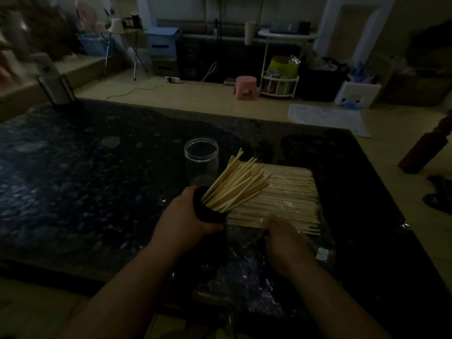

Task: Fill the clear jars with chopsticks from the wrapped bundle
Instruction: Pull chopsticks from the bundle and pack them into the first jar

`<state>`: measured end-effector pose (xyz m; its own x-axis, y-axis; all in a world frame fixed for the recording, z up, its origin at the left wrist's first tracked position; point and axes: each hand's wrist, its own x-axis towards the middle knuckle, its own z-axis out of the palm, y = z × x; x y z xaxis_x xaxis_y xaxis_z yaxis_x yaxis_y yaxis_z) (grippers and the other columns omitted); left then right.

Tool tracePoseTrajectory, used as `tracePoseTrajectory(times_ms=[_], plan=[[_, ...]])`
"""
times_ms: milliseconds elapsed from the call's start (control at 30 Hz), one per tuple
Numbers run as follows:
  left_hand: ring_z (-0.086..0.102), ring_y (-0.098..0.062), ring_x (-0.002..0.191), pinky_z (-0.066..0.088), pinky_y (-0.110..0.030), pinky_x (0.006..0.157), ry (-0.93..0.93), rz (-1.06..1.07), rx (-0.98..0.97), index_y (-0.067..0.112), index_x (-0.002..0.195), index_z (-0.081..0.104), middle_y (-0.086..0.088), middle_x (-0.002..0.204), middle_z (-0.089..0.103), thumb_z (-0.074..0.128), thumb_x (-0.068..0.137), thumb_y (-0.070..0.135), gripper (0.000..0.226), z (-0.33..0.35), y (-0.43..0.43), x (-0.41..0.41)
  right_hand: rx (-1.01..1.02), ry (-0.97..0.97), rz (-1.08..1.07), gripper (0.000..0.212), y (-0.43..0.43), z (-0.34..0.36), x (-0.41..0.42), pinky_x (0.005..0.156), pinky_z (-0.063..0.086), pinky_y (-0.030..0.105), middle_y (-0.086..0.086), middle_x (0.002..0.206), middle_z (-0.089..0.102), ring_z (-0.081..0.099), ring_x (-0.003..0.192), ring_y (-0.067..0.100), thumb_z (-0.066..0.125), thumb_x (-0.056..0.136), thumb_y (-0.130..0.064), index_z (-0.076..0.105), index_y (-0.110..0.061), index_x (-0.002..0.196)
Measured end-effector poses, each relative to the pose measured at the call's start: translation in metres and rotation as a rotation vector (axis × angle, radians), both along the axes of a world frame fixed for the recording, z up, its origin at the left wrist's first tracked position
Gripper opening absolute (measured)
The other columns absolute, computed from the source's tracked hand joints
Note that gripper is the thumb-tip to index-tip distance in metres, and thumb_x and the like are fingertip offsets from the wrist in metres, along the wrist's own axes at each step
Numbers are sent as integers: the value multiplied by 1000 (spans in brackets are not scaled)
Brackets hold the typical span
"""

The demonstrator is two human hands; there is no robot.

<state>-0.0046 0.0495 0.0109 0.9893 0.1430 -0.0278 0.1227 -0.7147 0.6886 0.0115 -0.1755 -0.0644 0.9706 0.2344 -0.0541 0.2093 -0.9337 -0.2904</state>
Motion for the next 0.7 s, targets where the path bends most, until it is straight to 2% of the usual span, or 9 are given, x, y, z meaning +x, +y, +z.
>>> tracePoseTrajectory(times_ms=[100,233,333,533,700], plan=[[54,-6,94,41,-21,74,20,-11,-22,32,130,46,15,109,57,90,56,38,87,1,3,1,-74,-10,-48,39,4,-1,5,104,31,34,3,137,47,42,124,23,40,97,-23,45,-19,135],[50,-4,89,40,-23,74,24,-18,-30,31,130,46,16,104,53,89,58,36,85,3,3,2,-116,-29,-63,35,6,-2,7,104,33,38,2,134,49,43,121,25,44,96,-27,49,-24,130],[48,-2,87,39,-22,72,19,-21,-25,31,130,46,19,99,49,90,58,35,84,4,2,3,-106,-35,-71,34,7,-1,7,103,33,37,2,130,52,45,118,25,45,95,-24,52,-25,129],[48,-5,92,40,-23,77,14,-21,-18,29,131,45,8,117,59,90,58,36,86,1,2,4,-141,-4,-72,28,7,1,6,101,34,37,1,126,52,45,117,25,49,91,-26,53,-25,119],[46,-4,92,38,-22,76,14,-26,-10,29,133,44,8,120,58,89,59,36,87,1,2,4,-206,-10,-59,28,7,5,1,98,32,37,-1,125,53,46,117,24,48,92,-28,51,-25,120]])
